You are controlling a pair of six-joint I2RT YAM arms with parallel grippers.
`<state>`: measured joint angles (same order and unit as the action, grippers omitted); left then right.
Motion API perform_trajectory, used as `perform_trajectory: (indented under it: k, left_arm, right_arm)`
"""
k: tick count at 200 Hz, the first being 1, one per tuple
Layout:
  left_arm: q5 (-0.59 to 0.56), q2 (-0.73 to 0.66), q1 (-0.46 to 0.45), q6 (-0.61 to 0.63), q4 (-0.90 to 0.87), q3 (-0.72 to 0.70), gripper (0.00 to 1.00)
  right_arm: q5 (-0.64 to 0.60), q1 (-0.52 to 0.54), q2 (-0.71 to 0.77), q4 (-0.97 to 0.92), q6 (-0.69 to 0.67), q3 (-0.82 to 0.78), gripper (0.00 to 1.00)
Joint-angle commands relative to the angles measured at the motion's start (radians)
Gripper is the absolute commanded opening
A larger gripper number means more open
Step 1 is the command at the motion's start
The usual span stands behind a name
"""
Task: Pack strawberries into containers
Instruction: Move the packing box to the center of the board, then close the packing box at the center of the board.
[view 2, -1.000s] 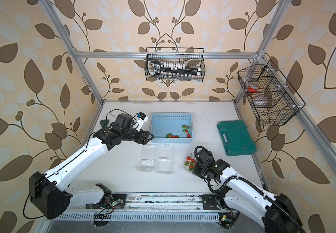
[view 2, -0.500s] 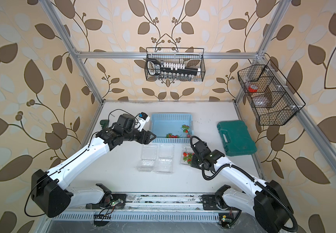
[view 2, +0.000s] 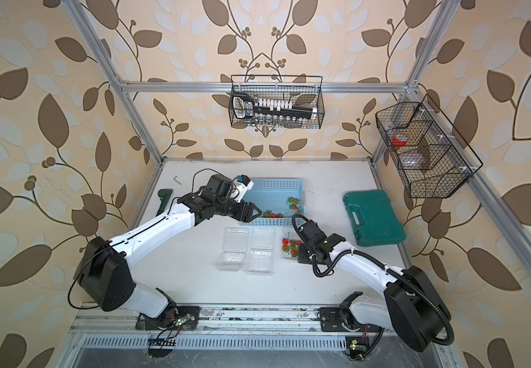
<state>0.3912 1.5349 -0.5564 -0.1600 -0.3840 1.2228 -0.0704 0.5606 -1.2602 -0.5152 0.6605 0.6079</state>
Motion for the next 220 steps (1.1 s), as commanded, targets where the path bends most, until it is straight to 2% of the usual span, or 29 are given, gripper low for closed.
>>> perform_trajectory:
  k: [1,31,53,96,117,181,220]
  left_arm:
    - [0.035,0.034,-0.018,0.005,0.037,0.071,0.73]
    - [0.043,0.091,-0.047,0.014,0.031,0.124,0.73]
    - [0.038,0.110,-0.062,0.020,0.027,0.139,0.73]
    - [0.046,0.151,-0.069,0.031,0.034,0.152,0.73]
    - [0.051,0.176,-0.071,0.042,0.030,0.169,0.73]
    - [0.103,0.246,-0.093,0.074,0.020,0.241,0.73]
    - [0.141,0.291,-0.118,0.098,0.015,0.270,0.73]
  right_arm:
    - [-0.007,-0.004,-0.038,0.025,-0.043,0.017,0.07]
    - [-0.036,-0.004,-0.041,-0.003,-0.056,0.055,0.09]
    - [-0.065,-0.004,-0.007,-0.045,-0.059,0.082,0.14]
    - [-0.093,-0.004,0.051,-0.097,-0.065,0.101,0.30]
    - [-0.084,-0.021,0.094,-0.115,-0.038,0.096,0.34]
    - [0.247,-0.177,0.389,0.043,0.072,-0.112,0.39]
    - [0.330,-0.189,0.436,0.093,0.117,-0.201,0.40]
